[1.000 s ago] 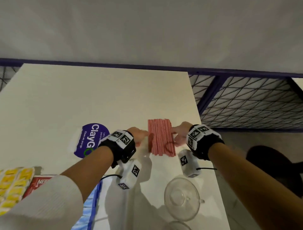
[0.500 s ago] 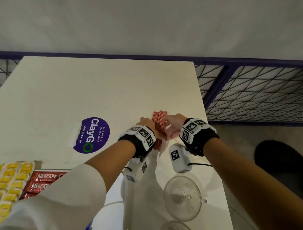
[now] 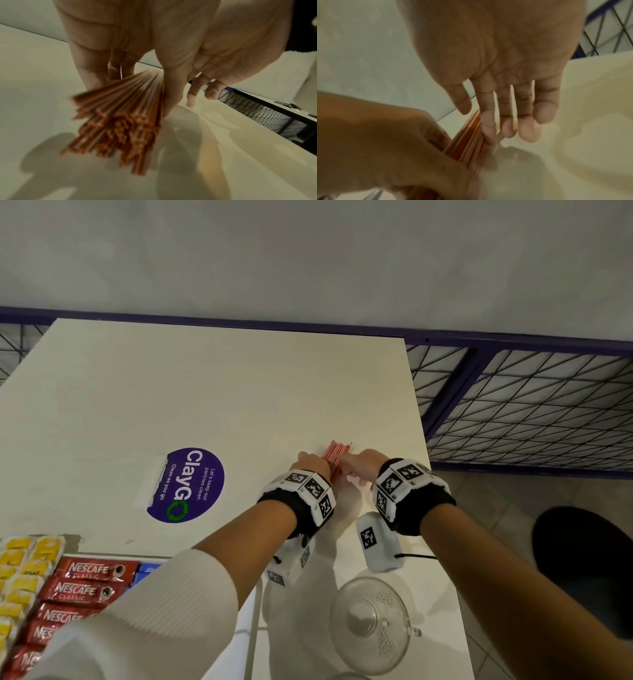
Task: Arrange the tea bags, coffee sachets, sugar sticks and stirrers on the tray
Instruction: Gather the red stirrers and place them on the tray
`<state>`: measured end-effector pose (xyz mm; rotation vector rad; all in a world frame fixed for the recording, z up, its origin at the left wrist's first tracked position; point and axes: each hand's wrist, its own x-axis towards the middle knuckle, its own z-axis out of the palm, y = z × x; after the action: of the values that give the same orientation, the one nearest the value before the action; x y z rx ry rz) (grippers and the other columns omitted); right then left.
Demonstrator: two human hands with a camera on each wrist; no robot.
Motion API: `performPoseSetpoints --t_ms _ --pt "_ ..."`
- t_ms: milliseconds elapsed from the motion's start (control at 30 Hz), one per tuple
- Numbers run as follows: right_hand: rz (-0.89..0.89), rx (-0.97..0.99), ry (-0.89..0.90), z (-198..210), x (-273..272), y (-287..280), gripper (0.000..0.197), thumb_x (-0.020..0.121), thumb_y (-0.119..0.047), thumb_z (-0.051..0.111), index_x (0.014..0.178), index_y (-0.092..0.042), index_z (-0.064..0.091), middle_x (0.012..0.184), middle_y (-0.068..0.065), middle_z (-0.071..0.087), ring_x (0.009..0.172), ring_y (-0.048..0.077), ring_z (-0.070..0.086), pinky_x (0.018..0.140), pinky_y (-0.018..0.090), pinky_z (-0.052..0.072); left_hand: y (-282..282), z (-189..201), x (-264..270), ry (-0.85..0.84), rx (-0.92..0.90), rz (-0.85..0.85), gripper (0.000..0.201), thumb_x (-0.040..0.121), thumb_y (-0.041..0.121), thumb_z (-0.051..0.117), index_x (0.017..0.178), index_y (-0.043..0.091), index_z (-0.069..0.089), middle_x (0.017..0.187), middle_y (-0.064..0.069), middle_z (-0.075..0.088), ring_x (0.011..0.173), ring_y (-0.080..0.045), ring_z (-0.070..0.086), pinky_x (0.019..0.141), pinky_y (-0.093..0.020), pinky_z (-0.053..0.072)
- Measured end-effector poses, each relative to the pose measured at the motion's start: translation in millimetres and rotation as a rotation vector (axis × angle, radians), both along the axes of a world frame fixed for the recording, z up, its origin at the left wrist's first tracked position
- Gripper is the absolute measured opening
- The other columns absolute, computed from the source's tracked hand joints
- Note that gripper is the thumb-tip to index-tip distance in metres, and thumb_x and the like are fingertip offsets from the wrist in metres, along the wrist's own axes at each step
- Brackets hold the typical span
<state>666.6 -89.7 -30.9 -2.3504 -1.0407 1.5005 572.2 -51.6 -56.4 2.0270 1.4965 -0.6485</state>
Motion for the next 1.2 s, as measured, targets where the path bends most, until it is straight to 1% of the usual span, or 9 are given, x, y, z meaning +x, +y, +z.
performPoseSetpoints --t_ms 200,367,567,667,767,833,933,1100,1200 --pt "-0.070 -0.015 0.055 3.8 18.7 -11.7 0.038 0.098 -0.030 0.037 0.110 -0.003 0.061 0.080 0.000 0.056 0.061 0.011 0.043 0.052 0.021 0.034 -6.6 -2.6 0.7 -0.008 0.044 -0.048 0.036 0.096 0.019 0.047 0.129 0.003 0.047 0.131 -0.014 0.050 0.119 -0.026 0.052 0.089 -0.024 0.043" --pt "-0.081 -0.003 0.055 0.4 22.0 -16.7 0.036 0.096 -0.028 0.041 0.069 -0.010 0.057 0.068 -0.002 0.052 0.056 0.012 0.042 0.050 0.022 0.032 -14.1 5.5 7.5 -0.022 0.053 -0.043 0.029 0.096 0.014 0.047 0.122 0.003 0.053 0.125 -0.013 0.057 0.115 -0.027 0.056 0.089 -0.027 0.044" --pt "-0.055 -0.045 0.110 2.3 22.2 -21.6 0.036 0.094 -0.013 0.041 0.059 -0.013 0.041 0.060 0.001 0.039 0.050 0.012 0.031 0.047 0.017 0.027 -13.4 7.2 6.4 -0.051 0.063 -0.102 0.029 0.098 0.019 0.041 0.118 0.005 0.057 0.119 -0.013 0.061 0.100 -0.027 0.059 0.076 -0.026 0.040" --pt "-0.124 -0.047 0.135 0.6 27.0 -27.5 0.024 0.089 -0.010 0.050 0.066 -0.011 0.048 0.065 0.004 0.046 0.052 0.014 0.035 0.051 0.021 0.031 -8.9 9.7 -1.8 -0.059 0.038 -0.106 0.030 0.097 0.027 0.046 0.113 0.005 0.058 0.111 -0.011 0.063 0.105 -0.027 0.060 0.074 -0.025 0.044" --pt "-0.182 -0.057 0.203 2.9 27.2 -32.3 0.019 0.090 -0.009 0.053 0.071 -0.006 0.053 0.070 0.008 0.052 0.056 0.015 0.042 0.054 0.022 0.036 -6.1 13.1 -16.4 -0.171 0.002 -0.059 0.032 0.089 0.034 0.058 0.102 0.005 0.058 0.089 -0.007 0.056 0.094 -0.026 0.058 0.068 -0.023 0.042" --pt "-0.194 -0.050 0.242 7.1 22.8 -31.3 0.020 0.091 -0.008 0.052 0.071 -0.006 0.053 0.072 0.008 0.053 0.058 0.017 0.046 0.058 0.023 0.040 -8.2 16.4 -27.4 -0.268 -0.019 0.006 0.042 0.086 0.037 0.062 0.113 0.006 0.056 0.095 -0.008 0.056 0.089 -0.025 0.056 0.070 -0.023 0.040" --pt "-0.194 -0.015 0.215 11.2 11.4 -25.9 0.021 0.093 -0.008 0.050 0.072 -0.005 0.053 0.073 0.009 0.056 0.061 0.019 0.051 0.062 0.027 0.045 -11.6 19.6 -41.5 -0.406 -0.059 0.094 0.035 0.084 0.035 0.064 0.108 0.013 0.055 0.093 -0.003 0.056 0.083 -0.020 0.053 0.064 -0.022 0.040" --pt "-0.047 0.044 0.025 0.5 -9.8 -8.2 0.023 0.081 -0.024 0.068 0.066 -0.008 0.061 0.074 0.010 0.065 0.072 0.032 0.064 0.079 0.044 0.053 -5.0 23.7 -68.4 -0.659 -0.088 0.270 0.020 0.088 0.016 0.058 0.106 0.014 0.048 0.086 -0.005 0.060 0.076 -0.021 0.057 0.069 -0.026 0.048" --pt "0.146 0.027 -0.194 2.8 -29.2 -1.6 0.021 0.078 -0.029 0.068 0.070 -0.017 0.053 0.088 0.009 0.061 0.084 0.026 0.062 0.081 0.037 0.052 3.9 26.3 -82.8 -0.826 -0.154 0.414 0.036 0.087 0.013 0.062 0.118 0.011 0.044 0.096 -0.009 0.061 0.084 -0.024 0.060 0.078 -0.030 0.050"
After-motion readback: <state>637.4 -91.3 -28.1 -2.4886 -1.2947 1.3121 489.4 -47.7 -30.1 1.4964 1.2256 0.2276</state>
